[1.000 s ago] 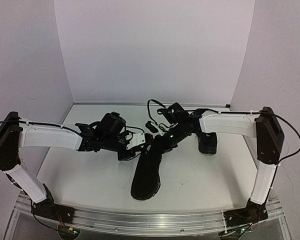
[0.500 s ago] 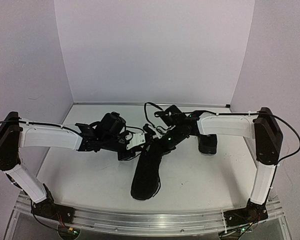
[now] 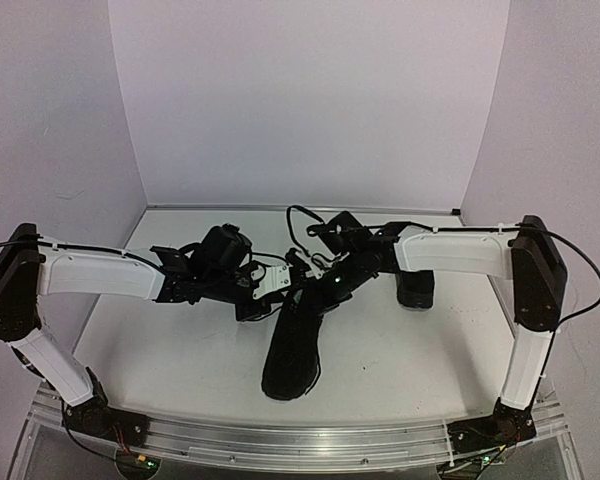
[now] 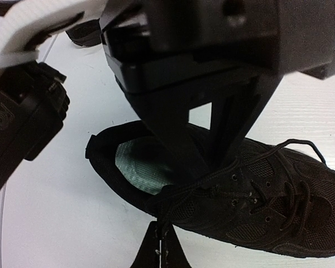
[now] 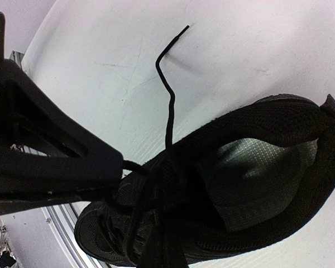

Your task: Tie the shoes

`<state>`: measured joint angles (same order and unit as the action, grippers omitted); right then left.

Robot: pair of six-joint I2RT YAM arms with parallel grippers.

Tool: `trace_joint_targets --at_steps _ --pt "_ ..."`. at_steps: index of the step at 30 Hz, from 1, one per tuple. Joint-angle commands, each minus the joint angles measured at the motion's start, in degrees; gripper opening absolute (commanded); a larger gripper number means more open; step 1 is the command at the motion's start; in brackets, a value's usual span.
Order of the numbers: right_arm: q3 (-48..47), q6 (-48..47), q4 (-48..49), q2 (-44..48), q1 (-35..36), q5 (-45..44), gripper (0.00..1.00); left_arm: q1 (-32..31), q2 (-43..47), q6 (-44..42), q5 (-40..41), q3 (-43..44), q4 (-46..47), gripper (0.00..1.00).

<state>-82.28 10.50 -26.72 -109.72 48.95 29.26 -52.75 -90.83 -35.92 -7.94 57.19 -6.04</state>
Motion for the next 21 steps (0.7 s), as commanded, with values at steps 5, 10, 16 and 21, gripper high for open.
trace_joint_targets --at_steps 5,10,16,21 --pt "2.73 1.38 0.60 6.07 -1.42 -4.61 0.00 0.16 0.52 1.27 -0.18 -0.24 0.32 0.00" --pt "4.72 2.14 1.56 7.21 -2.47 -3.92 0.00 0.19 0.05 1.63 0.00 -0.53 0.24 0.00" --pt "8.20 2.90 2.86 9.93 -4.06 -4.10 0.00 0.18 1.08 2.89 3.26 -1.57 -0.26 0.00" --pt "11.35 2.95 3.35 11.38 -4.66 -4.04 0.00 0.19 1.78 5.69 6.70 -2.96 -0.80 0.00"
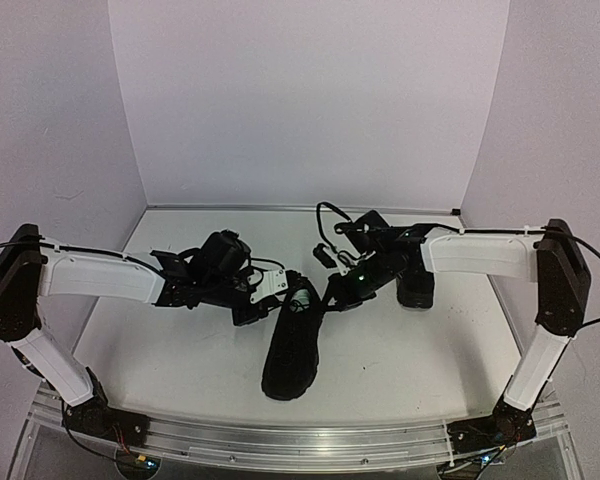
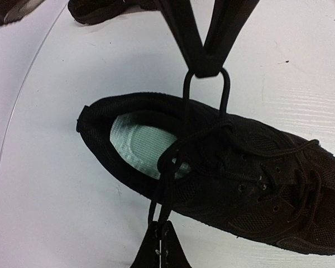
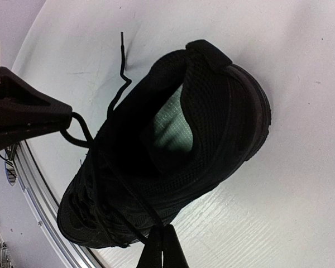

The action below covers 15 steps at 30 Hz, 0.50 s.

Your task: Tie the shoes

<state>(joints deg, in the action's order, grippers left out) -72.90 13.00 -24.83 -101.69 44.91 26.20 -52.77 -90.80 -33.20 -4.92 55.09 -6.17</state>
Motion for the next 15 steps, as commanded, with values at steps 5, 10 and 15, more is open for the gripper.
trace_joint_targets --at_steps 5,10,15 --pt "4.80 0.53 1.97 4.41 -1.33 -1.70 0.00 0.30 1.37 6.61 9.57 -1.48 -1.53 0.00" --pt "8.28 0.65 2.25 6.81 -2.72 -2.83 0.00 0.42 1.25 9.47 16.18 -1.79 -1.31 0.00" --pt "11.02 0.79 2.48 8.08 -4.40 -3.38 0.00 1.30 0.30 11.87 18.99 -0.64 -3.02 0.00"
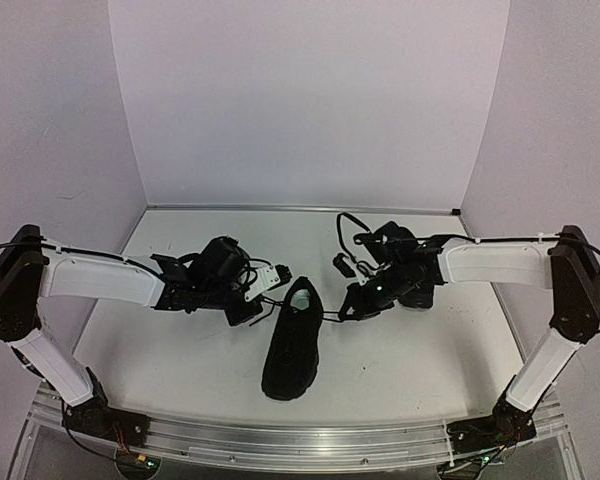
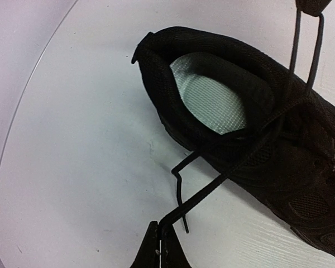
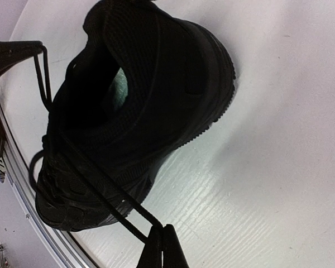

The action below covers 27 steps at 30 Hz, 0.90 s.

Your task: Tie the shoes

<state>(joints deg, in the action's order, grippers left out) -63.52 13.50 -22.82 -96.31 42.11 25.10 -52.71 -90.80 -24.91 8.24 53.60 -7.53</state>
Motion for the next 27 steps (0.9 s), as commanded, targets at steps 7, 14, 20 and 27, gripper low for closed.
trace_joint_targets --at_steps 7,14,20,27 --pt "3.66 -0.24 0.87 2.46 -3.51 -2.43 0.00 2.52 -0.79 7.10 6.62 0.70 -4.59 0.00" --pt "4.81 -0.39 2.00 0.58 -4.23 -2.26 0.00 3.10 -0.76 8.79 4.61 -0.60 -5.04 0.00" --pt "2.57 1.43 6.50 -4.95 -4.13 3.42 0.00 3.03 -2.77 8.88 -6.55 -0.56 -2.50 0.00" --pt "-3.49 2.42 11.20 -11.92 -3.37 8.34 0.00 2.07 -7.51 10.61 -14.69 -0.55 2.62 0.00"
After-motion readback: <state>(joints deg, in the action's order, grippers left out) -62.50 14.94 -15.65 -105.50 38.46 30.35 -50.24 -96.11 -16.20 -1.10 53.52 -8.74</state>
